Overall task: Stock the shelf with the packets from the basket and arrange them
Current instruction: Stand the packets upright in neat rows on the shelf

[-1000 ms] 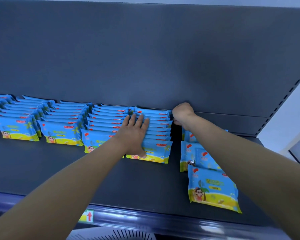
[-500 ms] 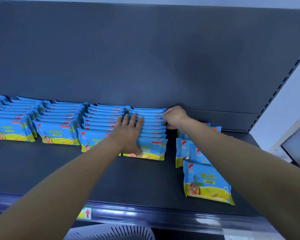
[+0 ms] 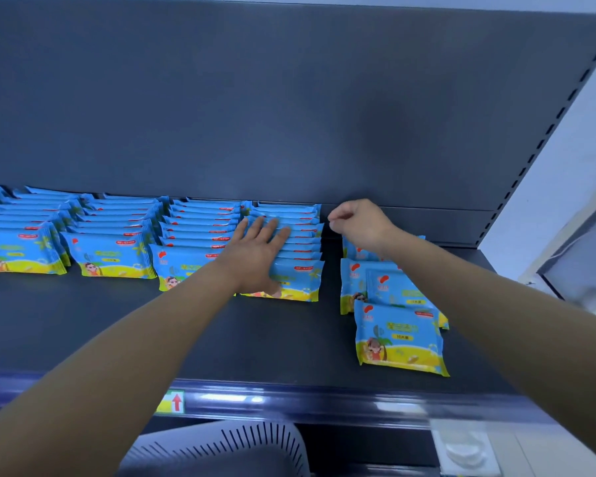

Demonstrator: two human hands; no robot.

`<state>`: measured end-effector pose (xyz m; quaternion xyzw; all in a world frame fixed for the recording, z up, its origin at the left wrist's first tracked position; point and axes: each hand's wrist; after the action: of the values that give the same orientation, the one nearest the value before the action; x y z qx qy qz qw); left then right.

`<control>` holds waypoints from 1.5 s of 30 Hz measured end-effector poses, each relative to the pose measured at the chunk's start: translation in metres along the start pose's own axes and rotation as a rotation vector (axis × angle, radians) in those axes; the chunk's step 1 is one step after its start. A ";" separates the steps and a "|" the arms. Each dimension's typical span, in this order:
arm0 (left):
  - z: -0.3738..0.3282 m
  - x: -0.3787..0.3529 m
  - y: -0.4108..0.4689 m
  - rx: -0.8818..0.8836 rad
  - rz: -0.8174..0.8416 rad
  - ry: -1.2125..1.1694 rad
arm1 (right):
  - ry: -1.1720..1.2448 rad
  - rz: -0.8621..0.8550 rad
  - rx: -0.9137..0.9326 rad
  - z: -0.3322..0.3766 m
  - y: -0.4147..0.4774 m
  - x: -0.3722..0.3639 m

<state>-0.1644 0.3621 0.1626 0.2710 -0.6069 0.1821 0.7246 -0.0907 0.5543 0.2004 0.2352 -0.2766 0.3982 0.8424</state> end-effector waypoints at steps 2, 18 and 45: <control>-0.007 0.006 -0.002 -0.003 -0.012 -0.037 | -0.051 -0.032 0.042 -0.004 -0.004 0.012; -0.153 -0.007 0.018 -0.215 0.010 -0.211 | 0.071 -0.018 -0.400 -0.118 -0.005 0.076; -0.144 -0.016 0.075 -0.111 -0.266 0.043 | 0.548 0.218 -0.589 -0.131 0.061 0.068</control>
<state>-0.0993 0.5106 0.1432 0.3049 -0.5591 0.0563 0.7690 -0.0671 0.7061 0.1591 -0.1610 -0.1674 0.4367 0.8691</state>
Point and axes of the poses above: each hand's wrist, its own y-axis towards the middle knuckle, its own x-axis out of the back of the hand, z = x × y, and after that the axes turned 15 degrees about -z, right-handed
